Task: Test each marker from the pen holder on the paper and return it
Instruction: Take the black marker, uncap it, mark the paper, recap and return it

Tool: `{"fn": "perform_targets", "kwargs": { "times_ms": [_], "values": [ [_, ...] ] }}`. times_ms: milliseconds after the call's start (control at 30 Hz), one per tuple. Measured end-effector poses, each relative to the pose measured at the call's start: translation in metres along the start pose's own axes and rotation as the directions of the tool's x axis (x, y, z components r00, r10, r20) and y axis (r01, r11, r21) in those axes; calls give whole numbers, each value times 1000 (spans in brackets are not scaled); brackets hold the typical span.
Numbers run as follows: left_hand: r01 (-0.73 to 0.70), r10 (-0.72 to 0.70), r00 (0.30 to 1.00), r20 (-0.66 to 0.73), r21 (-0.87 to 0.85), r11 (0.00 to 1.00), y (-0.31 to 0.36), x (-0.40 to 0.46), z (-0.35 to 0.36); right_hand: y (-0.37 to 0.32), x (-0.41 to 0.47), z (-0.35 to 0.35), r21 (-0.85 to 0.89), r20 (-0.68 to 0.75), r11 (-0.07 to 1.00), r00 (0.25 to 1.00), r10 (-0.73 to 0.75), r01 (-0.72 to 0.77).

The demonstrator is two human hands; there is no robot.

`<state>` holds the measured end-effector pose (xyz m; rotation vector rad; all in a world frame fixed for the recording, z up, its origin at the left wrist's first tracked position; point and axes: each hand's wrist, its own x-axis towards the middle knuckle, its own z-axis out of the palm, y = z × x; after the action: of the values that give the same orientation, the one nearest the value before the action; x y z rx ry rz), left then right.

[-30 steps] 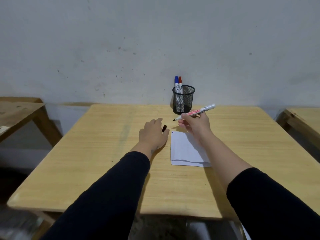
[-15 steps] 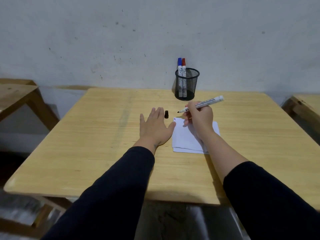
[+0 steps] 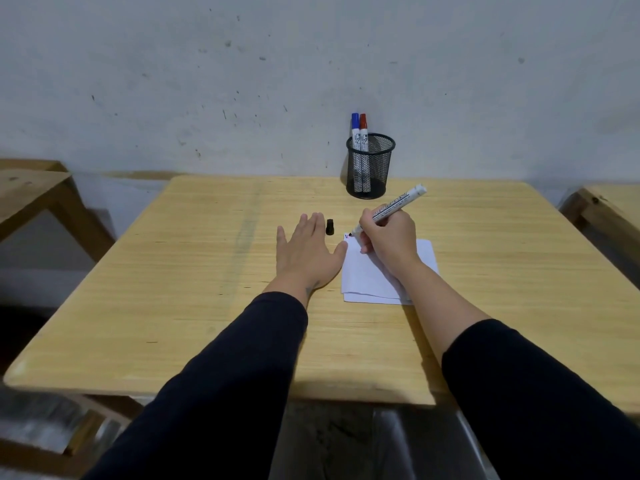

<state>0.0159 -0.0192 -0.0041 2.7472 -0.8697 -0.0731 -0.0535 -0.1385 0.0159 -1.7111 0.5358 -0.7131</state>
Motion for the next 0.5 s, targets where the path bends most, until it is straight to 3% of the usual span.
{"fn": "perform_targets", "kwargs": {
  "times_ms": [267,400,500],
  "values": [
    [-1,1,1000,5,-4,1000,0,0,0,0,1,0,-85,0,996,1000,2,-2],
    [3,-3,1000,6,-16,1000,1,0,-1,-4,4,-3,127,-60,985,990,128,-119],
    [51,-51,999,9,-94,994,0,3,-3,-12,11,-6,340,-40,917,971,235,-207]
  ]
}}
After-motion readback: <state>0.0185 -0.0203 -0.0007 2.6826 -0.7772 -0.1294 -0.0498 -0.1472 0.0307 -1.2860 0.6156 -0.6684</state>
